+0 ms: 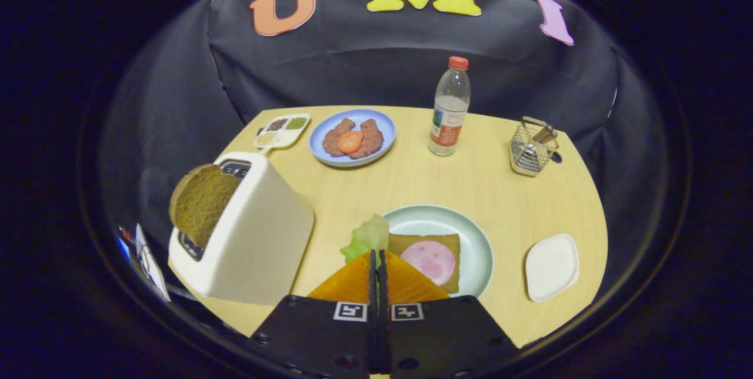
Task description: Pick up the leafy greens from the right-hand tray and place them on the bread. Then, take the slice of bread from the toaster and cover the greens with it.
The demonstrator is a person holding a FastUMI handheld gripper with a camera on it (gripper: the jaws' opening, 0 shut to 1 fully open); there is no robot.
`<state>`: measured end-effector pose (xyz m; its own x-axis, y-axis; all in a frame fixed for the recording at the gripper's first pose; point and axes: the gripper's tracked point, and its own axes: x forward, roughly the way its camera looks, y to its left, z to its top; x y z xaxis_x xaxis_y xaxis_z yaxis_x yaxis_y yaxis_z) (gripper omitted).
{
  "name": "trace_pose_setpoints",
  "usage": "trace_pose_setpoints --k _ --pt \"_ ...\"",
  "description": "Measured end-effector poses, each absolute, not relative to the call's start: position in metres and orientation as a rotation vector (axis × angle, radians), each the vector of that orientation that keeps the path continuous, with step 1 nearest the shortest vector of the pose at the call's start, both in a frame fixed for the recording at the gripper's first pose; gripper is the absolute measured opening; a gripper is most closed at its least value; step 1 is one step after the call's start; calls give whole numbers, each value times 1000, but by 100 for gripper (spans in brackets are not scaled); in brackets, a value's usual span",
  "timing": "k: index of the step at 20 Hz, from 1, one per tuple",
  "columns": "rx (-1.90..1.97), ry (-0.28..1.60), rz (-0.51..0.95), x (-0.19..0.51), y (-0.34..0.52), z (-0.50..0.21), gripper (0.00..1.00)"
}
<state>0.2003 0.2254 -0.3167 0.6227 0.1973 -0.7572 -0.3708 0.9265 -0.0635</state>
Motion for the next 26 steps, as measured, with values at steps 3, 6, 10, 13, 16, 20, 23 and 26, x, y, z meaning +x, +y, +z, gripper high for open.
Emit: trace_pose_setpoints --k 3,6,10,13,16,20,23,26 --pt "-231 869 280 223 212 -340 0" --pt "-230 893 235 240 192 -354 1" --pt "-230 906 207 252 175 -367 0" --pt "-264 887 193 261 169 -372 2" --pt "-297 860 172 259 165 -371 10" --pt "-294 820 168 242 167 -351 48" --pt "-310 748 157 220 174 -321 63" --pt "-293 694 196 192 193 -290 76"
